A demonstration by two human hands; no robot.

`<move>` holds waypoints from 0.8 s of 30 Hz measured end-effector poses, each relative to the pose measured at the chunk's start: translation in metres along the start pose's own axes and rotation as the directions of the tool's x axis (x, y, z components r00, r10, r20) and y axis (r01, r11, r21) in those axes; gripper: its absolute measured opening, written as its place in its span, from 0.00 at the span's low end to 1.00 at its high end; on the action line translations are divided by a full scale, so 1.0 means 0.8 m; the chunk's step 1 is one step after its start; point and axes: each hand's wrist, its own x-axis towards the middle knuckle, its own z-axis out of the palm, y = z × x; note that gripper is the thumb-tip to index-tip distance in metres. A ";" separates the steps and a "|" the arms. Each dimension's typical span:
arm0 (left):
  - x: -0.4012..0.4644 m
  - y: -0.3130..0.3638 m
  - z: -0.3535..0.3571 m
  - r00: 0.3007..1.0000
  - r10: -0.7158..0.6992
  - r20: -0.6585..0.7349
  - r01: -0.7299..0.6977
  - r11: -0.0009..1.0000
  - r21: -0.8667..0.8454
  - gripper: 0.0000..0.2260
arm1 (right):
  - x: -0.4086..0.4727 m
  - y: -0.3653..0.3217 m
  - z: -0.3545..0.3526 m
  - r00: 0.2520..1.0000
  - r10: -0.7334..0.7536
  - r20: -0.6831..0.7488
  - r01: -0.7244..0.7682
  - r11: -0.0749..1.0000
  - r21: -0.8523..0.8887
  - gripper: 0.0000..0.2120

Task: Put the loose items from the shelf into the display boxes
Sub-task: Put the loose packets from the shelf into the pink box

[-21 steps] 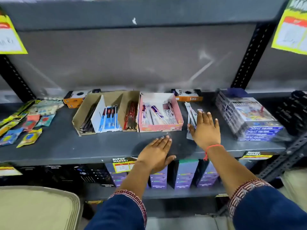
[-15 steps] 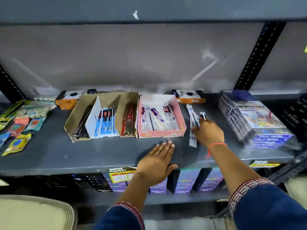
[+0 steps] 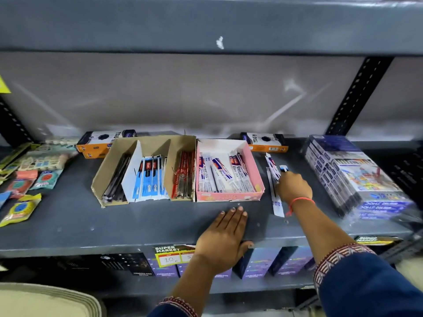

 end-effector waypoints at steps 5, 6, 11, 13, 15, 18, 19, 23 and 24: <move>-0.001 0.006 -0.007 0.998 0.042 -0.038 -0.042 0.999 0.015 0.40 | 0.013 0.021 -0.024 0.990 0.124 0.070 -0.142 0.846 0.514 0.10; -0.001 0.004 -0.003 0.998 0.042 -0.038 -0.042 0.999 0.005 0.40 | 0.008 0.024 -0.029 0.986 0.106 0.125 -0.161 0.777 0.609 0.09; 0.000 0.006 -0.010 0.991 0.020 -0.129 -0.022 1.000 -0.010 0.38 | -0.015 0.034 -0.030 0.941 -0.055 0.333 -0.294 0.350 0.889 0.12; 0.000 0.007 -0.009 0.997 -0.009 -0.073 0.004 0.998 -0.069 0.41 | -0.023 0.031 -0.029 0.928 -0.111 0.356 -0.310 0.302 0.902 0.12; 0.000 0.005 -0.007 0.996 -0.050 -0.079 0.044 0.997 -0.070 0.44 | -0.028 0.026 -0.028 0.922 -0.152 0.355 -0.309 0.262 0.914 0.13; -0.003 -0.003 -0.006 0.989 -0.118 -0.087 0.114 0.992 -0.046 0.39 | -0.032 0.022 -0.021 0.916 -0.177 0.361 -0.311 0.259 0.914 0.13; -0.004 -0.006 -0.008 0.988 -0.132 -0.079 0.129 0.991 -0.040 0.34 | -0.032 0.020 -0.020 0.911 -0.188 0.368 -0.314 0.263 0.912 0.13; -0.005 -0.015 -0.019 0.990 -0.137 -0.046 0.135 0.990 -0.037 0.31 | -0.031 0.013 -0.016 0.894 -0.213 0.394 -0.327 0.290 0.899 0.13; -0.005 -0.016 -0.019 0.990 -0.134 -0.042 0.133 0.991 -0.035 0.31 | -0.030 0.010 -0.016 0.896 -0.219 0.385 -0.315 0.296 0.902 0.13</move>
